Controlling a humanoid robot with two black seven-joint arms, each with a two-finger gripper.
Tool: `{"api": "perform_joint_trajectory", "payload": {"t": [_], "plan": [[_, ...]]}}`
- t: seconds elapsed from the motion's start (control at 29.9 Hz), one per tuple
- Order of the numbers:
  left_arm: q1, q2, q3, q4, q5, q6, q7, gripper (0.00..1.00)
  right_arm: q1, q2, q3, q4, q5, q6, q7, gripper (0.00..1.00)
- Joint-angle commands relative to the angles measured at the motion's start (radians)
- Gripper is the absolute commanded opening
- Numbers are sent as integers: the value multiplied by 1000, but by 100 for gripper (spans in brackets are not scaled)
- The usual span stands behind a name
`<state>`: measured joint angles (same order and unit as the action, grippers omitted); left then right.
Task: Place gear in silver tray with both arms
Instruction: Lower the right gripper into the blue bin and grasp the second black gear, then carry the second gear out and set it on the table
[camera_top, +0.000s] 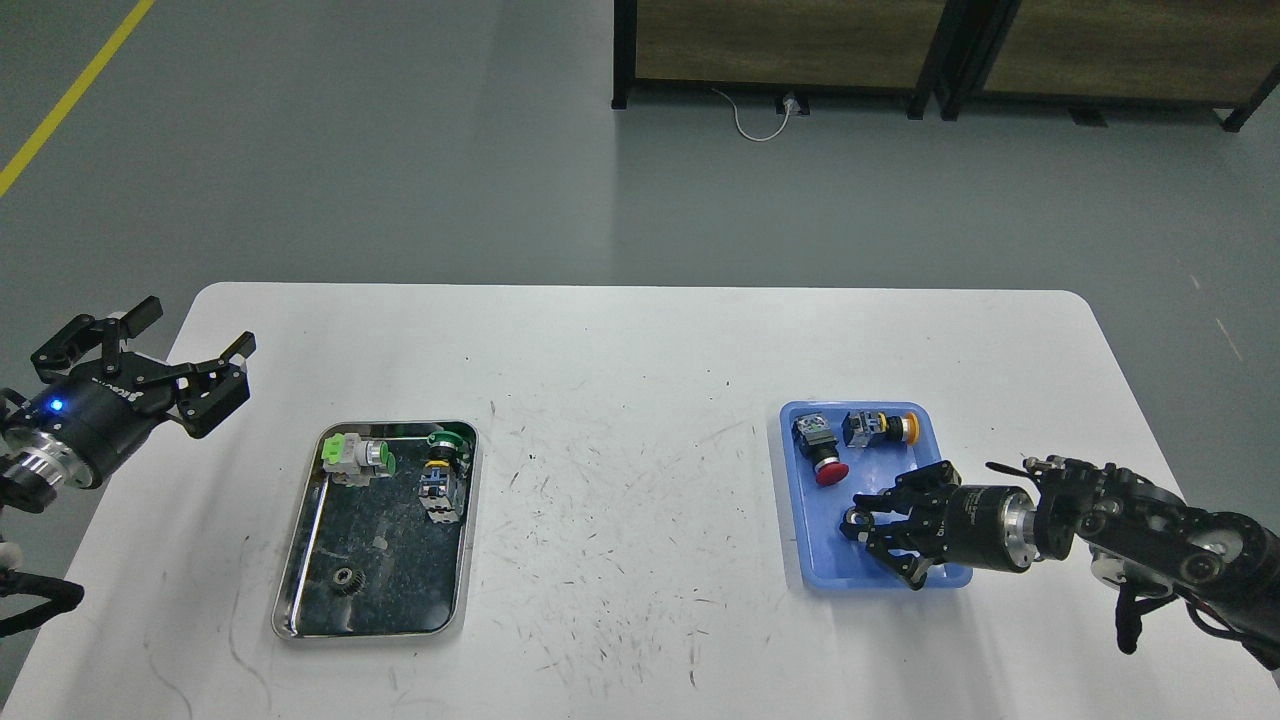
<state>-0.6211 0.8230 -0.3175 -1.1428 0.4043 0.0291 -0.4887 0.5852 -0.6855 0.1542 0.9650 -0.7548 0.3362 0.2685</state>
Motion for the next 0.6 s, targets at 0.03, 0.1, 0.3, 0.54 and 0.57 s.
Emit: {"api": "perform_joint_trajectory", "payload": {"t": [0.03, 0.1, 0.3, 0.54, 0.57], "plan": [[-2, -1, 0, 1, 1, 0, 0, 98, 15, -2, 1, 35, 2, 17, 1, 29], [-3, -1, 0, 3, 1, 0, 0, 98, 31, 3, -1, 40, 3, 29, 1, 29], [-12, -4, 0, 3, 1, 5, 0, 98, 113, 61, -22, 43, 14, 49, 1, 29], [-12, -19, 0, 3, 1, 11, 0, 98, 222, 211, -160, 9, 25, 49, 1, 29], [-12, -21, 0, 3, 1, 11, 0, 98, 228, 230, -171, 3, 25, 49, 3, 29]]}}
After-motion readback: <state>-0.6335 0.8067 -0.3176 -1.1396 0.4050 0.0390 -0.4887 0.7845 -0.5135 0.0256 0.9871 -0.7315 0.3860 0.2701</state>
